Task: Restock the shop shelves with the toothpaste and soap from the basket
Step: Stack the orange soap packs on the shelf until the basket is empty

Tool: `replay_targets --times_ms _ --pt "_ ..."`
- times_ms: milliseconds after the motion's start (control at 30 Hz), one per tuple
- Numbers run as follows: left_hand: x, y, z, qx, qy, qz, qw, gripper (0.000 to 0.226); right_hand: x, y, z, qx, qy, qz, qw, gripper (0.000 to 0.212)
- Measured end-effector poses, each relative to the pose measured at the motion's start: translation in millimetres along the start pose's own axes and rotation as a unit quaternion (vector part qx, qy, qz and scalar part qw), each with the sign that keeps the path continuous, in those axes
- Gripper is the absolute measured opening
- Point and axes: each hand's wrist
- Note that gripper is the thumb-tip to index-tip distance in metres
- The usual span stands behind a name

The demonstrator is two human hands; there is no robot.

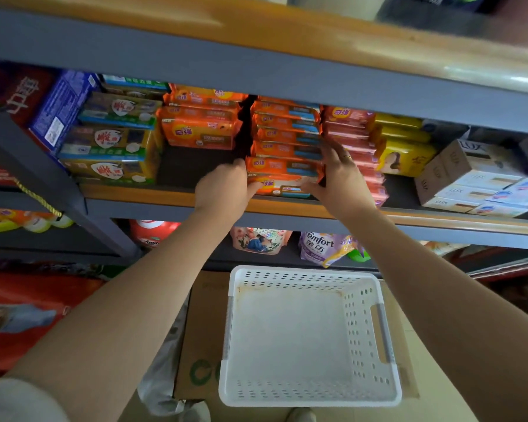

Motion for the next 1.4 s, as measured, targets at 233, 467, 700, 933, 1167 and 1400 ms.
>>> replay_targets --times_ms 233,467,700,933,1167,1400 --pt "1 -5 8 0.012 0.041 0.010 0.999 0.038 -2 -1 4 -0.005 -0.006 -0.032 0.999 0.059" --pt "-3 -6 15 0.046 0.083 0.031 0.995 0.042 -6 -13 5 -0.087 -0.011 0.009 0.996 0.110" --pt "-4 -8 20 0.034 0.051 0.036 0.997 0.041 -11 -21 7 -0.087 -0.009 0.011 0.996 0.097" --pt "-10 -10 23 0.034 0.033 0.080 0.996 0.044 -12 -19 7 -0.100 0.010 0.007 0.995 0.092" --pt "-6 -9 23 0.020 0.033 0.062 0.997 0.041 -19 -13 6 -0.112 0.029 0.024 0.993 0.093" --pt "-4 -3 22 0.033 0.040 0.058 0.997 0.038 -16 15 8 0.026 0.038 0.054 0.997 0.060"
Point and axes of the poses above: each hand's wrist, its own y-axis away from the middle knuckle, its own z-axis out of the palm, x = y × z, and after that the axes turned 9 degrees about z, right-handed
